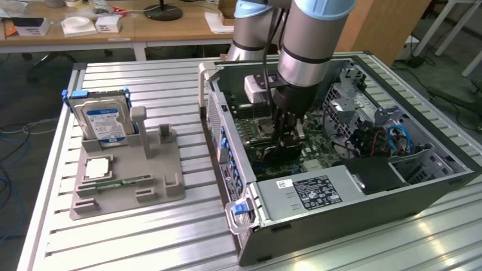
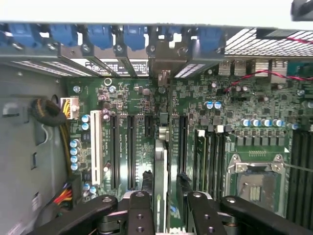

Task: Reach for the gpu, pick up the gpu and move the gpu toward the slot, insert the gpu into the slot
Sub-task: 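Insert the gpu into the slot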

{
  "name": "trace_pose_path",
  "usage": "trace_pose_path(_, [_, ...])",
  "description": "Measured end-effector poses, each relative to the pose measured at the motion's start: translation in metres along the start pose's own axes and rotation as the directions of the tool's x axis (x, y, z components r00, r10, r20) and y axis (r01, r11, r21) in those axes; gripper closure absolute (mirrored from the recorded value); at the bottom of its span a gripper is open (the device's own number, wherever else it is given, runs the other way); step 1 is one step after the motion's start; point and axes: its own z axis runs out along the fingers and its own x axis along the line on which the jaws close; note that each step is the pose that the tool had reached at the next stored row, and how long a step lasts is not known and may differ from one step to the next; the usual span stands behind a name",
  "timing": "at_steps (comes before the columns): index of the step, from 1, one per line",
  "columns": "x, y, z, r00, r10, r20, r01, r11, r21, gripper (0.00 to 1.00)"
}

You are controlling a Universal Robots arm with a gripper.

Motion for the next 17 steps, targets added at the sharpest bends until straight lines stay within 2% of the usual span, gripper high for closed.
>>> trace_pose_path(3, [0.0000, -0.0001, -0.0010, 1.0000, 0.000, 0.0001, 0.000, 1.0000, 0.0011, 0.68])
trace_pose_path(4, [0.0000, -0.0001, -0.0011, 1.0000, 0.000, 0.0001, 0.000, 1.0000, 0.0010, 0.75])
trace_pose_path(6, [0.0000, -0.0001, -0.0011, 1.0000, 0.000, 0.0001, 0.000, 1.0000, 0.0011, 0.75])
trace_pose_path(9, [0.0000, -0.0001, -0.0011, 1.0000, 0.000, 0.0001, 0.000, 1.0000, 0.0010, 0.90])
trace_pose_path(17, [0.0000, 0.0000, -0.0011, 1.0000, 0.000, 0.0001, 0.000, 1.0000, 0.0010, 0.90])
